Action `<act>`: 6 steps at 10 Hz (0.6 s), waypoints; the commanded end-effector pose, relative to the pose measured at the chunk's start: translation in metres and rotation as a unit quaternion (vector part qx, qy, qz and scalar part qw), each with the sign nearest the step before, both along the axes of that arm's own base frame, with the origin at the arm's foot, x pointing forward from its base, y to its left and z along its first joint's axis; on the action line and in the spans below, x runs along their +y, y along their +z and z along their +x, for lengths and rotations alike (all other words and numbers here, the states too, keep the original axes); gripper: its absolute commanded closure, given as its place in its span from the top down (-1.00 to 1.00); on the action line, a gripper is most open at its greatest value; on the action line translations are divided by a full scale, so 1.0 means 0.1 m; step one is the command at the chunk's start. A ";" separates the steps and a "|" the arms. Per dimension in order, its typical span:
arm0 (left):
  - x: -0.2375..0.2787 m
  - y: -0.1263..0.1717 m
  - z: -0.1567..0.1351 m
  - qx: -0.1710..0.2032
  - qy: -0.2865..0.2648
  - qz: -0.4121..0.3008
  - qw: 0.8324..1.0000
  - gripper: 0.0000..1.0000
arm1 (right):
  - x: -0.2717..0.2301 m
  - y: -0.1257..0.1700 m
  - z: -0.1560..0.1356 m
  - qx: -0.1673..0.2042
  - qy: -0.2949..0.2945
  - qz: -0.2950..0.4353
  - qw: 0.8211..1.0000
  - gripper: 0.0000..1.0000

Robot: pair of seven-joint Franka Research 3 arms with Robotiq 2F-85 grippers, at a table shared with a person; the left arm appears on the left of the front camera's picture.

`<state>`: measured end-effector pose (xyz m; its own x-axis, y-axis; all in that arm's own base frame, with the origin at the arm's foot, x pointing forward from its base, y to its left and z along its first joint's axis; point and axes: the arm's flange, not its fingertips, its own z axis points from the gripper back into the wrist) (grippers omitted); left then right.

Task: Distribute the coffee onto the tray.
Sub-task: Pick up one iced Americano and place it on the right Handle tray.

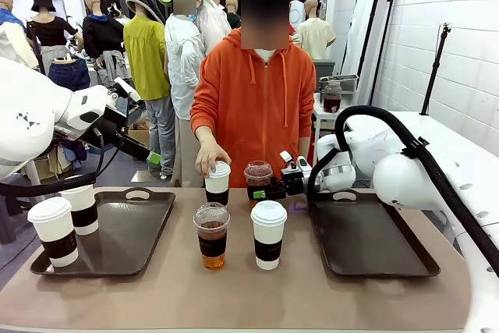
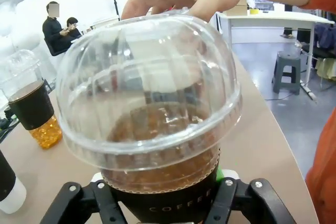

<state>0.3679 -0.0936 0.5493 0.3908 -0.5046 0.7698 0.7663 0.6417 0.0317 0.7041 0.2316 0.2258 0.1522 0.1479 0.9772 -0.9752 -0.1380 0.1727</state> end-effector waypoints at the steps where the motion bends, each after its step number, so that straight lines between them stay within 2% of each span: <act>1: 0.02 -0.02 0.01 0.002 -0.002 -0.005 1.000 1.00 | -0.01 0.04 0.08 0.011 0.003 0.008 1.000 0.24; 3: 0.02 -0.02 0.01 0.002 -0.002 -0.005 1.000 1.00 | -0.07 0.12 0.05 0.008 0.003 0.010 1.000 0.24; 6: 0.02 -0.02 0.01 0.002 -0.002 -0.005 1.000 1.00 | -0.40 0.54 -0.05 0.000 0.004 0.006 1.000 0.24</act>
<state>0.3679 -0.0936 0.5494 0.3908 -0.5045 0.7699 0.7662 0.6418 0.0316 0.7109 0.2066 0.2524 0.1373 0.1343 0.9814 -0.9793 -0.1302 0.1549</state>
